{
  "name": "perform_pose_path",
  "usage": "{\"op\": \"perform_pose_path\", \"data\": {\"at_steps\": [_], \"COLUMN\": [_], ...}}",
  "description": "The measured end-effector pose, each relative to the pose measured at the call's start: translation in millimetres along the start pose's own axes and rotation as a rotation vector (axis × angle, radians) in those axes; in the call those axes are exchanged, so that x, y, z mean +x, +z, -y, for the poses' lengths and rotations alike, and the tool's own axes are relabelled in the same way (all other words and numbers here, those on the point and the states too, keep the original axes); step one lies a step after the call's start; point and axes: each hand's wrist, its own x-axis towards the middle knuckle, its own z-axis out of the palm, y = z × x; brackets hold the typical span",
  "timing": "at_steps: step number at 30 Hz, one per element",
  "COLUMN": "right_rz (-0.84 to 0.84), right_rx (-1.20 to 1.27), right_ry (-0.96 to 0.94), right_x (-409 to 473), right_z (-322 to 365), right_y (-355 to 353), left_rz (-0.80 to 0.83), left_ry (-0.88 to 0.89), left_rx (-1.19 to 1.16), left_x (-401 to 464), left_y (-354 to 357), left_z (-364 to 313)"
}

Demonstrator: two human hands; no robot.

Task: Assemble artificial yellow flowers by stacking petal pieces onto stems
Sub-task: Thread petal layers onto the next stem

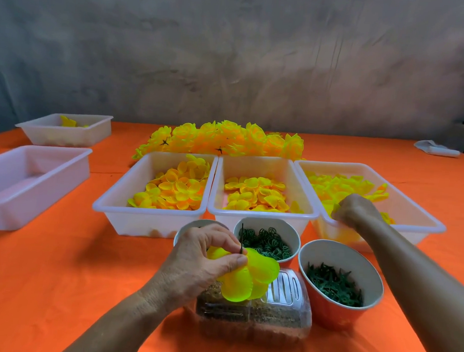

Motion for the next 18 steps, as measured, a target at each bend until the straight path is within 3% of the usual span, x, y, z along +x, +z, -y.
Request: {"op": "perform_pose_path", "data": {"at_steps": [4, 9, 14, 18], "right_rz": [-0.167, -0.064, -0.022, 0.008], "right_rx": [0.471, 1.108, 1.358, 1.412], "right_ry": [0.007, 0.058, 0.024, -0.041], "right_x": [6, -7, -31, -54], "right_z": [-5, -4, 4, 17], "right_y": [-8, -35, -57, -69], "left_rz": [0.003, -0.003, 0.007, 0.013], "left_ry": [-0.001, 0.019, 0.044, 0.057], "left_rx": [0.004, 0.019, 0.039, 0.049], "left_x": [1, 1, 1, -1], "left_y": [0, 0, -2, -3], "left_z": [0, -1, -2, -2]}}
